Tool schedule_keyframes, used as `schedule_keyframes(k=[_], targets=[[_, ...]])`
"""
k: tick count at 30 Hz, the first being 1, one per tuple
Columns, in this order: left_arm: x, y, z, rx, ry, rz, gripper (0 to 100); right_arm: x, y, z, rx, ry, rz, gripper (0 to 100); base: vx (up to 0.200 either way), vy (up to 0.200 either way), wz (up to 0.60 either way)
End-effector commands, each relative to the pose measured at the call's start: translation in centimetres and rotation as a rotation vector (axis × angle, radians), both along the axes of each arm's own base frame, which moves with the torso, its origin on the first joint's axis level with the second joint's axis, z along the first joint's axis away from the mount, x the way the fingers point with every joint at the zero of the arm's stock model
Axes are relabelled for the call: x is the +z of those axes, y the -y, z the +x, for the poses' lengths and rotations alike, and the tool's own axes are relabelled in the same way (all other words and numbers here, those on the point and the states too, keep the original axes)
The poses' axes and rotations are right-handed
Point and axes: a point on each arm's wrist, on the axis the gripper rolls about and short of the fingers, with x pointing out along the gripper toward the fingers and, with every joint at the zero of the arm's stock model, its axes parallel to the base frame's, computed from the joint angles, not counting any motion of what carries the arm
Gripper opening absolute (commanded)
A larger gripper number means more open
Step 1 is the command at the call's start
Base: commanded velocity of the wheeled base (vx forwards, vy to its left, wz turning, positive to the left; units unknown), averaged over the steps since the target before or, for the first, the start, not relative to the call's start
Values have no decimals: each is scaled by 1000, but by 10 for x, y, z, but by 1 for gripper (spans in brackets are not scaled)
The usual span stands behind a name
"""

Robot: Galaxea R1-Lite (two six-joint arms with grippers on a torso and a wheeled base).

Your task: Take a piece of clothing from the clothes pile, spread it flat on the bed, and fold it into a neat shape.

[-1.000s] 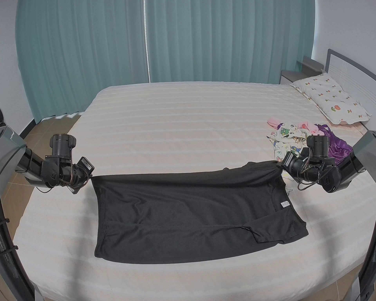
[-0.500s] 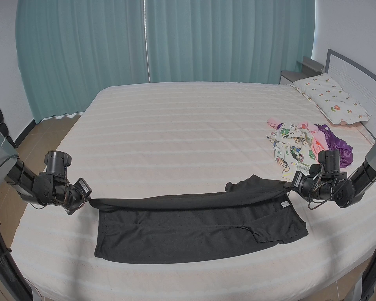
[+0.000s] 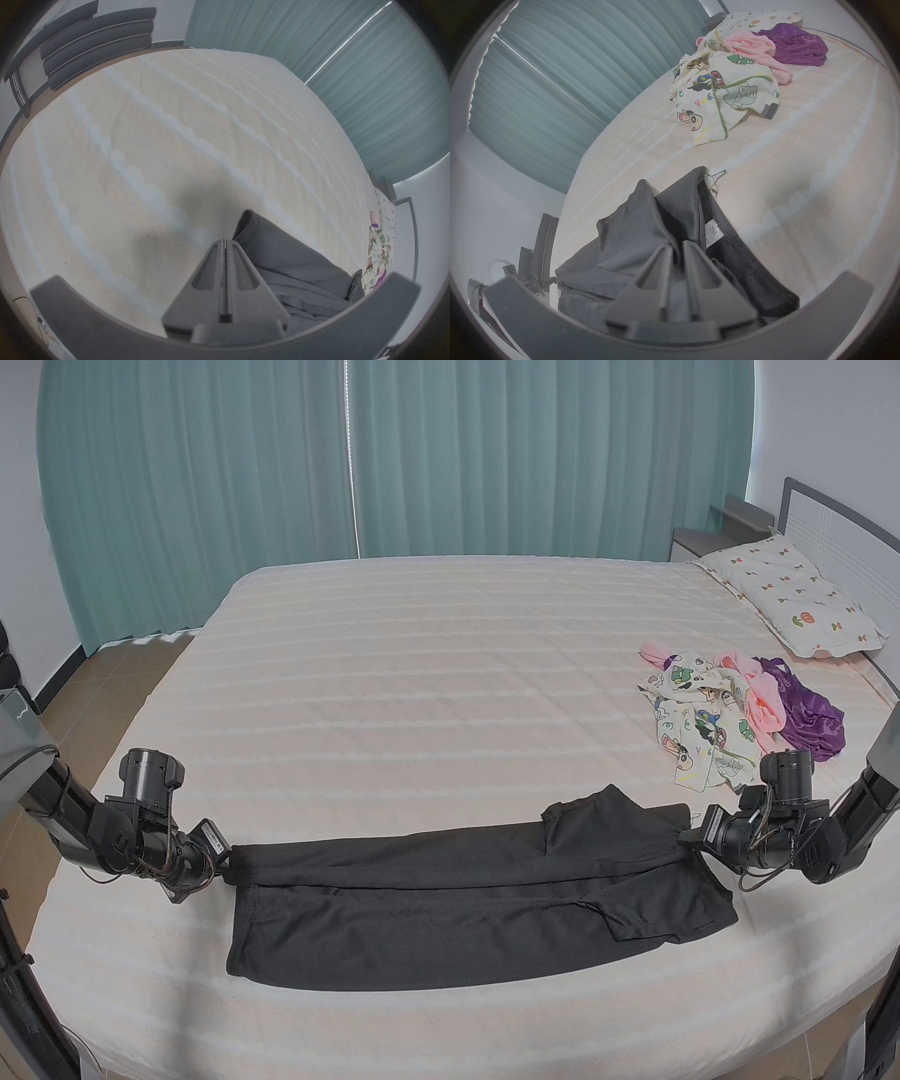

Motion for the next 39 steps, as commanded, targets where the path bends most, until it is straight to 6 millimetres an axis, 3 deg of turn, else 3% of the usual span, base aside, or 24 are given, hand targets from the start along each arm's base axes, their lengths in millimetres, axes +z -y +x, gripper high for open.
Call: schedule_keyframes(k=[1,7,9,10,12,17,20,25,32,39], targets=[[-9,4,-2,-10,-32,-3,100,-14,0,-3,3,-39,-1,100,0,0,0],[-9,7,-7,-17,-42,-13,100,-1,-1,-6,-7,29,33,100,0,0,0],[-1,5,-10,-6,-17,-14,100,17,3,-6,-17,82,82,100,0,0,0],[-1,5,-10,-6,-17,-14,100,17,3,-6,-17,82,82,100,0,0,0],[13,0,-15,42,21,-45,100,34,5,-6,-10,128,124,100,0,0,0],[41,-3,-21,104,112,-216,100,42,-1,1,11,159,128,100,0,0,0],[51,-6,-24,122,138,-315,100,41,-13,6,46,151,128,100,0,0,0],[48,-4,-23,133,113,-386,100,30,-35,21,100,93,125,100,0,0,0],[44,-5,-24,136,98,-388,100,13,-38,47,109,20,96,100,0,0,0],[40,-3,-24,122,126,-389,100,2,-34,54,101,4,88,100,0,0,0]])
